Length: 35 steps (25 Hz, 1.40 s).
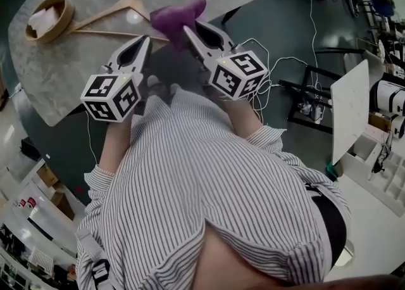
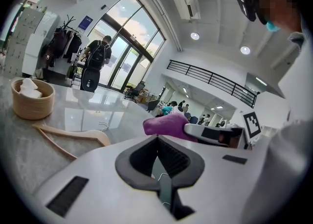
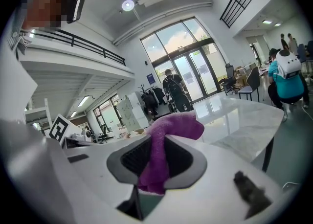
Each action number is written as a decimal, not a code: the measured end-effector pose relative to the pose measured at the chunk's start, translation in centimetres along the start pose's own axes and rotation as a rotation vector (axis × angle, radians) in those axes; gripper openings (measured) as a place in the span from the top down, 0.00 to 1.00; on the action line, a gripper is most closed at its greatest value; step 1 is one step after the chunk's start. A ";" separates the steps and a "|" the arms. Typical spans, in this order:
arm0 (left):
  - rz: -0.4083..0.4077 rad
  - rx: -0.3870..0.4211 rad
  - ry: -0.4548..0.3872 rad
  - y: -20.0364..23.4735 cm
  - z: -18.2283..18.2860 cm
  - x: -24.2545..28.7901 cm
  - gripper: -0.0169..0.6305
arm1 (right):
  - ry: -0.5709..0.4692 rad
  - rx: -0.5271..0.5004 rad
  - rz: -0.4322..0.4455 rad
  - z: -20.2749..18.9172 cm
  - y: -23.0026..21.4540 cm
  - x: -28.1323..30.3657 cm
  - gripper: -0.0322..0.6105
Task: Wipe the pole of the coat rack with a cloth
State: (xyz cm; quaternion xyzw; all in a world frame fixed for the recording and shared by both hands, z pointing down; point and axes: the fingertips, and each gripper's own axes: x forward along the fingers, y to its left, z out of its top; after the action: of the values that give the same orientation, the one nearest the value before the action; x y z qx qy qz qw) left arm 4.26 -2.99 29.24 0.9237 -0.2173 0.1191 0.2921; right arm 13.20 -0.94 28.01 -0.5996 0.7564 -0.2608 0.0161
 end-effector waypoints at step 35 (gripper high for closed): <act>0.057 0.025 0.174 4.4 -2.6 4.1 0.96 | 0.076 0.093 -0.091 -2.2 -4.1 2.2 0.82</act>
State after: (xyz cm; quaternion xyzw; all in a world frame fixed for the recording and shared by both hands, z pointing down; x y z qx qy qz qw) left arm 5.55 -6.09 34.93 0.9069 -0.2158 0.2100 0.2947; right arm 15.57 -2.71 32.22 -0.6216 0.7156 -0.3188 0.0031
